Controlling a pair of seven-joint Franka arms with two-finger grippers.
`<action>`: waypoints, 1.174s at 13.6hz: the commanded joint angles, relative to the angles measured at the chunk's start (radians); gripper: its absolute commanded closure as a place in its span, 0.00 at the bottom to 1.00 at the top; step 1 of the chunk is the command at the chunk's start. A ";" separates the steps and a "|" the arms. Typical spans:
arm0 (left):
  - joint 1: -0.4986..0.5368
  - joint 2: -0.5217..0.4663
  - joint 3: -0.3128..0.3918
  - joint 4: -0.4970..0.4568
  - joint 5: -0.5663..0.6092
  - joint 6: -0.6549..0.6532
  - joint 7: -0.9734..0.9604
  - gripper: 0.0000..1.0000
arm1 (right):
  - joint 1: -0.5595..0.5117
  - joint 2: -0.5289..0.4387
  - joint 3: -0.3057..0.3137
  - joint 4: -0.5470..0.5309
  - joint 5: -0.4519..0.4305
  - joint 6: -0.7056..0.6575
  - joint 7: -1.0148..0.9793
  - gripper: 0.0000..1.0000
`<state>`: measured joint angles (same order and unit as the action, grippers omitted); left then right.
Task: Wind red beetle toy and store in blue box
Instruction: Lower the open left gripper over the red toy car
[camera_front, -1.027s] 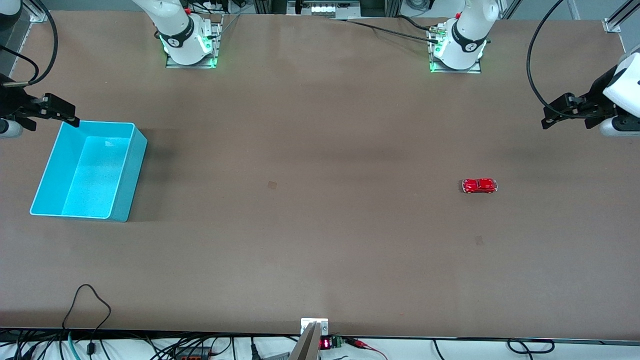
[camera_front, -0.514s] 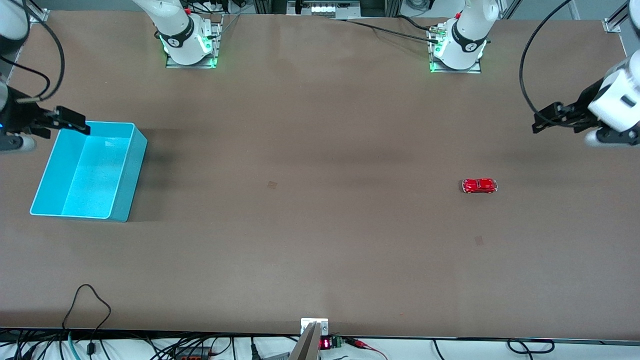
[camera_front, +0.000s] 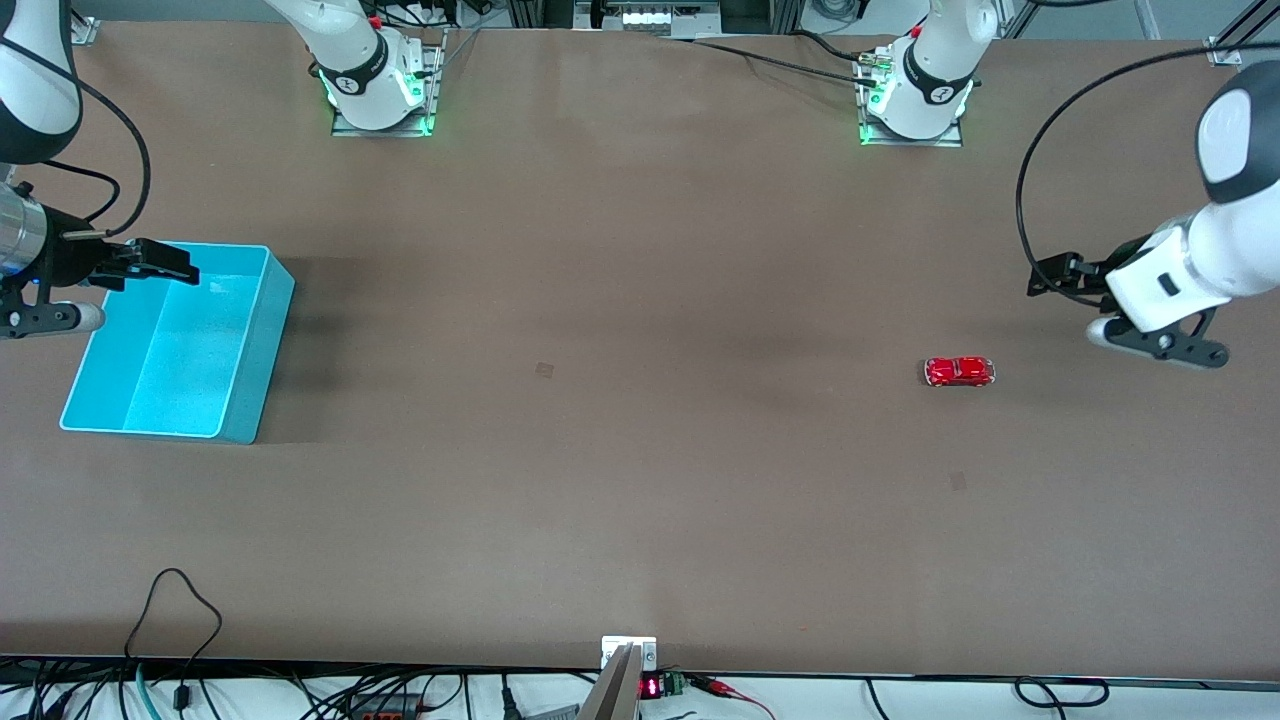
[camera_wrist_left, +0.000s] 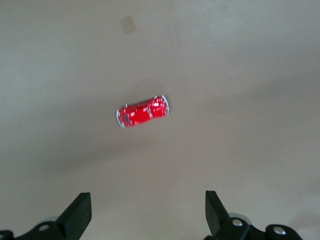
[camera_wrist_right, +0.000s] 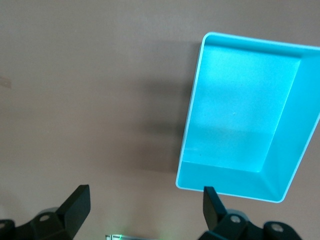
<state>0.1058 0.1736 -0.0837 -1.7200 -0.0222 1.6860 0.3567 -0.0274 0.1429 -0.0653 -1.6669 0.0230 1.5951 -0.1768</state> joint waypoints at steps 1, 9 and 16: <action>-0.005 0.064 -0.001 0.004 0.028 0.052 0.242 0.00 | -0.016 0.027 0.007 0.013 0.006 -0.038 -0.013 0.00; -0.005 0.072 -0.008 -0.291 0.145 0.395 0.714 0.00 | -0.028 0.047 0.007 0.013 0.006 -0.064 -0.016 0.00; -0.006 0.090 -0.028 -0.451 0.271 0.681 0.880 0.00 | -0.023 0.047 0.007 0.016 0.006 -0.064 -0.013 0.00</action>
<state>0.0998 0.2742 -0.0969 -2.1569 0.2090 2.3166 1.1884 -0.0414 0.1882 -0.0656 -1.6657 0.0229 1.5495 -0.1768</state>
